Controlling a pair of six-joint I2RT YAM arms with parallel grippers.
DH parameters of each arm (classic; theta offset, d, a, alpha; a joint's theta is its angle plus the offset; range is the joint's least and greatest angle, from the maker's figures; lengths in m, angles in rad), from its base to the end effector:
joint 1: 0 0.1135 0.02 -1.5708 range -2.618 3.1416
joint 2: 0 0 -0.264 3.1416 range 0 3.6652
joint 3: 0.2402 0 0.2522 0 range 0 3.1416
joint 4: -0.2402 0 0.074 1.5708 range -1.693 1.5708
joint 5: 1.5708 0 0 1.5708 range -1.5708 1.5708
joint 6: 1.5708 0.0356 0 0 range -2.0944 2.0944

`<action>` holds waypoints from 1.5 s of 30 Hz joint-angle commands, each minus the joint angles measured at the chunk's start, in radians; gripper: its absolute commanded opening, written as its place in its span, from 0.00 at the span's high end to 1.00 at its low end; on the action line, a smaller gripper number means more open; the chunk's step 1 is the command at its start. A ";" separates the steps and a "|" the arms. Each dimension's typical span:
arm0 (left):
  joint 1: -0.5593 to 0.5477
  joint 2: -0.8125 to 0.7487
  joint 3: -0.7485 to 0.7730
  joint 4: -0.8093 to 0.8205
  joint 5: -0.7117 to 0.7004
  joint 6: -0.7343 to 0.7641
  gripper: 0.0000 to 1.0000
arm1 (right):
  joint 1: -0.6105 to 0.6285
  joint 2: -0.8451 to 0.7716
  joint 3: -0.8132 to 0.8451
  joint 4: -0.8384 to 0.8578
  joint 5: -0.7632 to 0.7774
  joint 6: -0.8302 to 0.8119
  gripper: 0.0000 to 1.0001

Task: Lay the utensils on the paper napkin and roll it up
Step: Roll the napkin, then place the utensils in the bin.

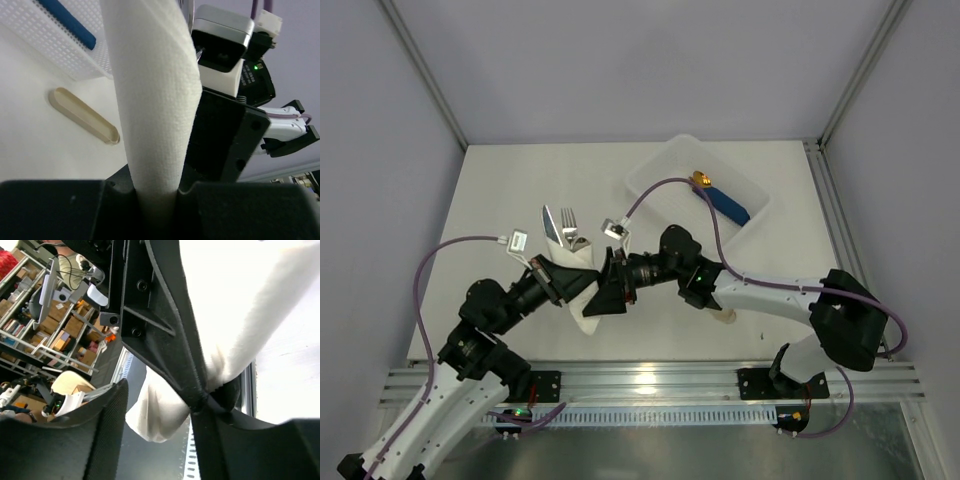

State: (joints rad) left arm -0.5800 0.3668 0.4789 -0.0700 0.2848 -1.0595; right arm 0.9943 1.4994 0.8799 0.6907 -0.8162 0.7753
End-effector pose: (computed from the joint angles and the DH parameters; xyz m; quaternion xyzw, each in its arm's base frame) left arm 0.0935 -0.0732 0.2998 -0.0632 0.6898 -0.5893 0.4158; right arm 0.1601 0.2938 0.2904 -0.3571 0.5900 0.6911 0.2162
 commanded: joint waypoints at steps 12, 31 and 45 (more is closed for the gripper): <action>-0.001 0.095 0.125 -0.045 -0.027 0.102 1.00 | -0.020 -0.434 -0.033 -0.645 0.418 -0.271 0.16; -0.118 0.619 0.240 0.307 -0.541 0.110 1.00 | -0.117 -0.705 -0.001 -1.255 1.014 -0.064 0.15; -0.179 1.277 0.825 0.363 -0.696 0.023 1.00 | -0.405 -0.703 0.163 -1.520 1.086 -0.090 0.15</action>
State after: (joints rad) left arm -0.7467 1.5764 1.1900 0.2211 -0.3149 -0.9916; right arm 0.6216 0.7918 0.9756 -0.7513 0.2478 0.6872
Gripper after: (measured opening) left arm 0.151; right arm 0.851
